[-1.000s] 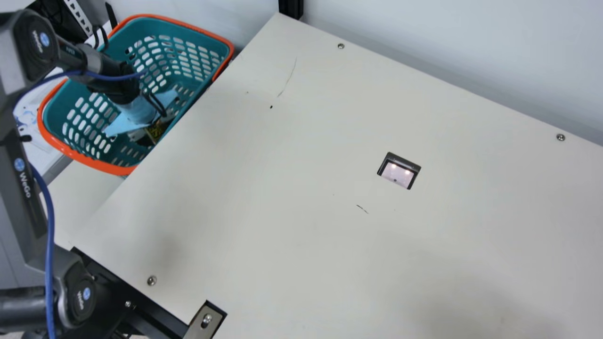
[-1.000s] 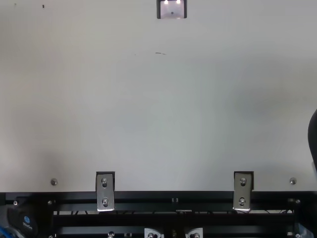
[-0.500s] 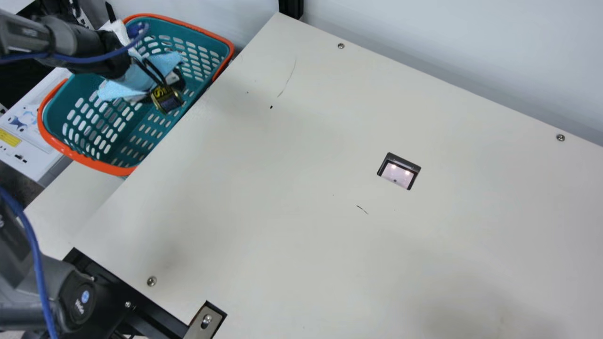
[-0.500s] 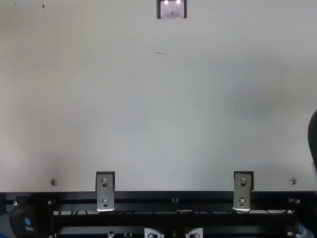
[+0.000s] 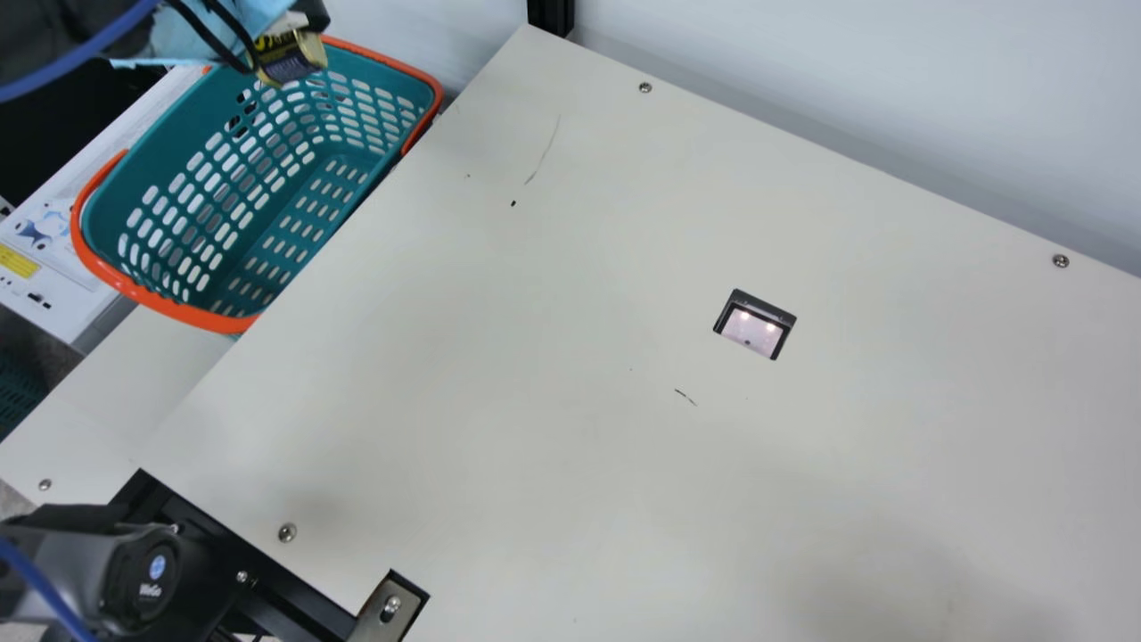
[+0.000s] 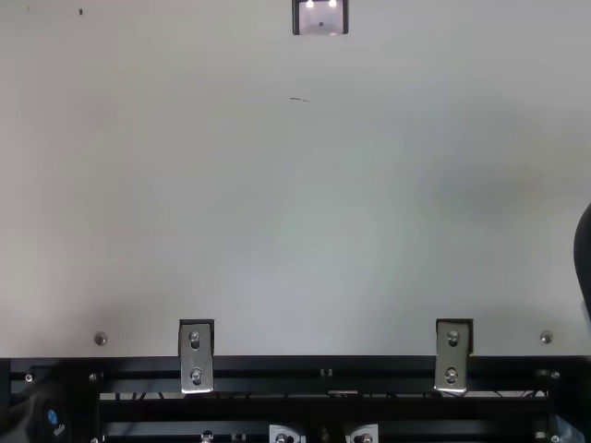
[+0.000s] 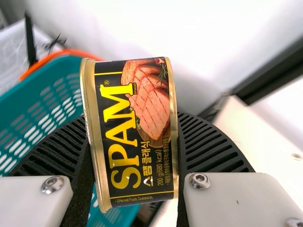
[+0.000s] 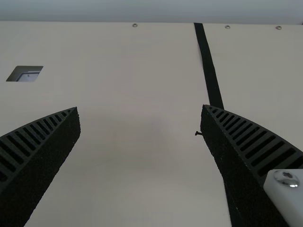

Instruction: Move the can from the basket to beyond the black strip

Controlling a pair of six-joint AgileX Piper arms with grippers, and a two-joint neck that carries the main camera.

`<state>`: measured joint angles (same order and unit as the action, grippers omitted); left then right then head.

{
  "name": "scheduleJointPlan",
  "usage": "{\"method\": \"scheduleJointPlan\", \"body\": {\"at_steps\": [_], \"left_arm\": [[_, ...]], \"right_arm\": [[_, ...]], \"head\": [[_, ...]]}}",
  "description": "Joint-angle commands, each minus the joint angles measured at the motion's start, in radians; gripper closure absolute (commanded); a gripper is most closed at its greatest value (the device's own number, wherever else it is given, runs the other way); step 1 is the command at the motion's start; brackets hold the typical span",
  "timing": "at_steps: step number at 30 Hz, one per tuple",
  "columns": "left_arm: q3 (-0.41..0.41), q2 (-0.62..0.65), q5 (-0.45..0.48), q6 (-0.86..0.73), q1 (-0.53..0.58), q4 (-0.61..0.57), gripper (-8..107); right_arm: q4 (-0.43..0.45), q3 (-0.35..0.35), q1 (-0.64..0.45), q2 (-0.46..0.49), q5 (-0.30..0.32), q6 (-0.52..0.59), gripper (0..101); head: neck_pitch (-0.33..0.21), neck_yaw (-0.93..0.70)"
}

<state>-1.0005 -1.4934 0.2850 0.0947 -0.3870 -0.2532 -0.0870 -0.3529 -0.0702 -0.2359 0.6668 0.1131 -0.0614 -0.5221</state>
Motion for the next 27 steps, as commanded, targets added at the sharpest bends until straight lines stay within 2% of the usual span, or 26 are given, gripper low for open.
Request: {"method": "scheduleJointPlan", "body": {"at_steps": [1, 10, 19, 22, 23, 27], "left_arm": [[-0.004, 0.081, 0.043, -0.045, 0.031, -0.04, 89], [-0.013, 0.225, 0.24, -0.229, 0.119, -0.181, 89], [-0.025, 0.331, 0.442, -0.338, 0.149, -0.232, 89], [-0.026, 0.366, 0.45, -0.363, 0.165, -0.189, 89], [-0.026, 0.353, 0.448, -0.355, 0.157, -0.214, 89], [-0.026, 0.366, 0.457, -0.364, 0.165, -0.19, 89]], "right_arm": [[0.0, 0.0, 0.0, 0.0, 0.0, 0.0, 0], [0.0, 0.0, 0.0, 0.0, 0.0, 0.0, 0], [0.0, 0.0, 0.0, 0.0, 0.0, 0.0, 0], [0.0, 0.0, 0.0, 0.0, 0.0, 0.0, 0], [0.0, 0.0, 0.0, 0.0, 0.0, 0.0, 0], [0.0, 0.0, 0.0, 0.0, 0.0, 0.0, 0]], "head": [[-0.028, -0.011], [-0.028, -0.011], [-0.028, -0.011], [-0.028, -0.011], [-0.028, -0.011], [-0.028, -0.011]]}}
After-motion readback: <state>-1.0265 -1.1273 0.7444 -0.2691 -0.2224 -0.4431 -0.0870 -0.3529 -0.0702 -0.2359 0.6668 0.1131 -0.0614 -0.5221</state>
